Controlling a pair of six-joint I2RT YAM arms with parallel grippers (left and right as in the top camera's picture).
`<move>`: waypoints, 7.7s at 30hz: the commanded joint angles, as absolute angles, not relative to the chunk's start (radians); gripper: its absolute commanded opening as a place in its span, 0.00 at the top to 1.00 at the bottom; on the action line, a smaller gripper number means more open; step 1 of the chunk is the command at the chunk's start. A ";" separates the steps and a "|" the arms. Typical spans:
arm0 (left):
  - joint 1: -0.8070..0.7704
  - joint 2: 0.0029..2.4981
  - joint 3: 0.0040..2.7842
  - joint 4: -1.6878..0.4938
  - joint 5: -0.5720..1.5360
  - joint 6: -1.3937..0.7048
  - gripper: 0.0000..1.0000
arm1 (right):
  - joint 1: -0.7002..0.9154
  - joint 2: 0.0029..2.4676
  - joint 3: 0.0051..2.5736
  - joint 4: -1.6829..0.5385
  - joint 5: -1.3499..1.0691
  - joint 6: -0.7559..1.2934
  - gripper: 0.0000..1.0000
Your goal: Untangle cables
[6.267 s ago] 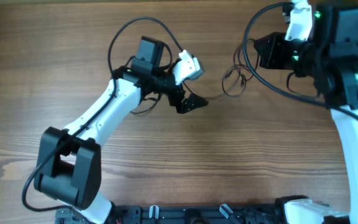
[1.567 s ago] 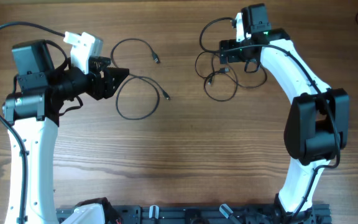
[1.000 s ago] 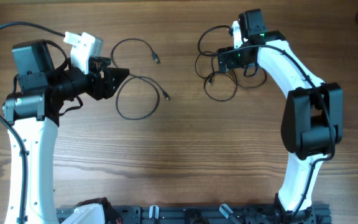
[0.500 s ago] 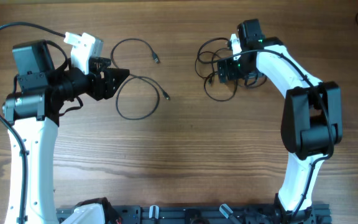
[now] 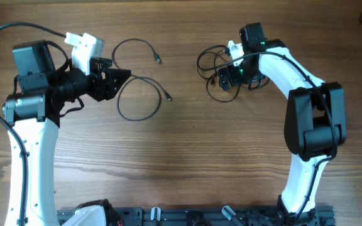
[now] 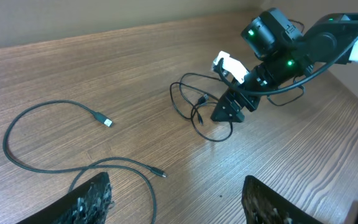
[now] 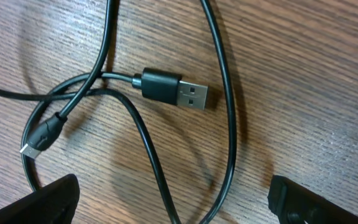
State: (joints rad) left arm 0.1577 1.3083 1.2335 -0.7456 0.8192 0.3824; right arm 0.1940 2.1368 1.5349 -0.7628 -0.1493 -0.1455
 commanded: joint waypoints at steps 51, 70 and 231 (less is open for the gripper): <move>0.152 1.312 1.244 -0.769 0.834 0.388 0.30 | -0.018 1.541 1.748 -1.126 0.224 0.117 0.96; 0.152 1.312 1.244 -0.802 0.856 0.388 0.30 | -0.477 1.413 1.991 -1.265 0.403 0.274 0.96; 0.290 1.375 1.244 -0.676 0.460 0.115 0.00 | 0.673 2.387 1.988 -0.805 -0.016 -0.172 0.00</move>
